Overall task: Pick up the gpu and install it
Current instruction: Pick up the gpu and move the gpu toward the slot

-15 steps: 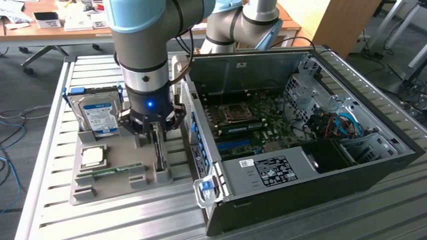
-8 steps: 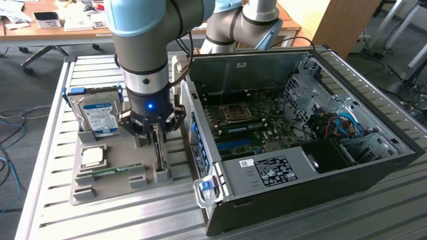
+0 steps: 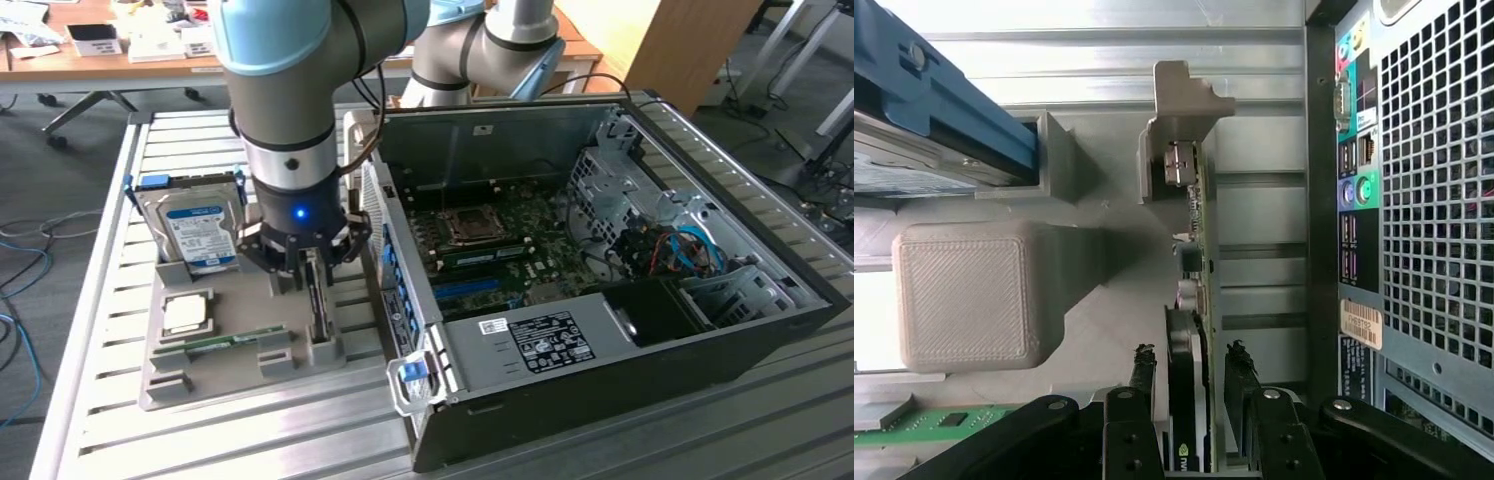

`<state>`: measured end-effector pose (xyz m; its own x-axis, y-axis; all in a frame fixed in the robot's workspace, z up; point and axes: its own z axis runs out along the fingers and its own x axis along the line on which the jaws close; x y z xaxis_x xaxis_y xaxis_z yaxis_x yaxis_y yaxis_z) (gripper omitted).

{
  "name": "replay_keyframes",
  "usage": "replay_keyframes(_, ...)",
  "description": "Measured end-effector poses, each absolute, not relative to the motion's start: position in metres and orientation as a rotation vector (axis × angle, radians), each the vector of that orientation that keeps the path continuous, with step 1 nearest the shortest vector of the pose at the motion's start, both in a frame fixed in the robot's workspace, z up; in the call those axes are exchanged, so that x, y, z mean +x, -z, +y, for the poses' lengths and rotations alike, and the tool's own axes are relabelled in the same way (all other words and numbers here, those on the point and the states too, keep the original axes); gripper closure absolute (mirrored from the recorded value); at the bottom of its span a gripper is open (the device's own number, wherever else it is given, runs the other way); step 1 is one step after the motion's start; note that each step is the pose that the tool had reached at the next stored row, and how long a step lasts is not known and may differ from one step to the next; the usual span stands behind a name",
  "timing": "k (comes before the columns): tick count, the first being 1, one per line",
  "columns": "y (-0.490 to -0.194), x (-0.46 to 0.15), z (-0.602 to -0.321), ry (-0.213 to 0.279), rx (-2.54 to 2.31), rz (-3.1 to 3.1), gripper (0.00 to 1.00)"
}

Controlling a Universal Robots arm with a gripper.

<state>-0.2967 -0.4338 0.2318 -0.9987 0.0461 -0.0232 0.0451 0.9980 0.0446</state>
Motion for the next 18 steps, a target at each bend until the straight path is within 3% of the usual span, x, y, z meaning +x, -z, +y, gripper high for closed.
replay_keyframes(18,-0.2292,-0.2951,-0.4338,-0.068,0.071,3.116,0.58)
